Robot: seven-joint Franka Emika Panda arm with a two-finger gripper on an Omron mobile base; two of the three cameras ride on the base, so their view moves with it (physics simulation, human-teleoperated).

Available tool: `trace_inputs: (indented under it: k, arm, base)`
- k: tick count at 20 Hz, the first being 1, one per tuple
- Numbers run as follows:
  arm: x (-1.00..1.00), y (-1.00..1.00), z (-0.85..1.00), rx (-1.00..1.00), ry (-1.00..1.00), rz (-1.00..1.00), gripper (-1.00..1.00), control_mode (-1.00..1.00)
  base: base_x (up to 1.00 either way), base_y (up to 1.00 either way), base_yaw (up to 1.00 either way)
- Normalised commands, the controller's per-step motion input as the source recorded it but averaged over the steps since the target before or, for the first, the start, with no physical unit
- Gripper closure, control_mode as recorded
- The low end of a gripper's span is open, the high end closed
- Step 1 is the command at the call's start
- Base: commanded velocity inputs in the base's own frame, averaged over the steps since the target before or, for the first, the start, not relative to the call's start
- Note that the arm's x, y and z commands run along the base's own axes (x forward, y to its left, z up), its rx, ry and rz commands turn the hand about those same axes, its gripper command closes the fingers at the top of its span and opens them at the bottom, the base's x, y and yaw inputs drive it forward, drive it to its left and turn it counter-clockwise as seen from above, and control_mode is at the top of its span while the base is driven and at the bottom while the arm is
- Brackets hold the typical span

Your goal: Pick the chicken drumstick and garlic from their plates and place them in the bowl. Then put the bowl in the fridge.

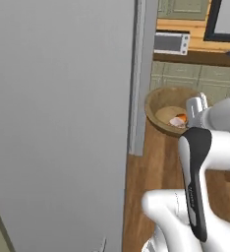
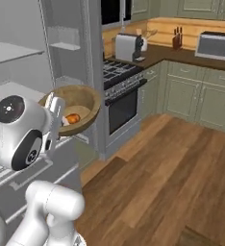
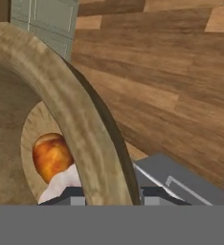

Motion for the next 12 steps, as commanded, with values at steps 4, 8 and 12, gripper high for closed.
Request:
trace_inputs:
  k: [4, 8, 12]
  arm:
    - [0.0, 0.0, 0.0, 0.0, 0.0, 0.0, 1.0, 1.0]
    - [0.0, 0.0, 0.0, 0.0, 0.0, 0.0, 1.0, 1.0]
    - [0.0, 0.0, 0.0, 0.0, 0.0, 0.0, 1.0, 1.0]
  base:
    - [0.35, 0.29, 0.42]
    - [0.21, 0.09, 0.53]
    - [0.68, -0.1, 0.64]
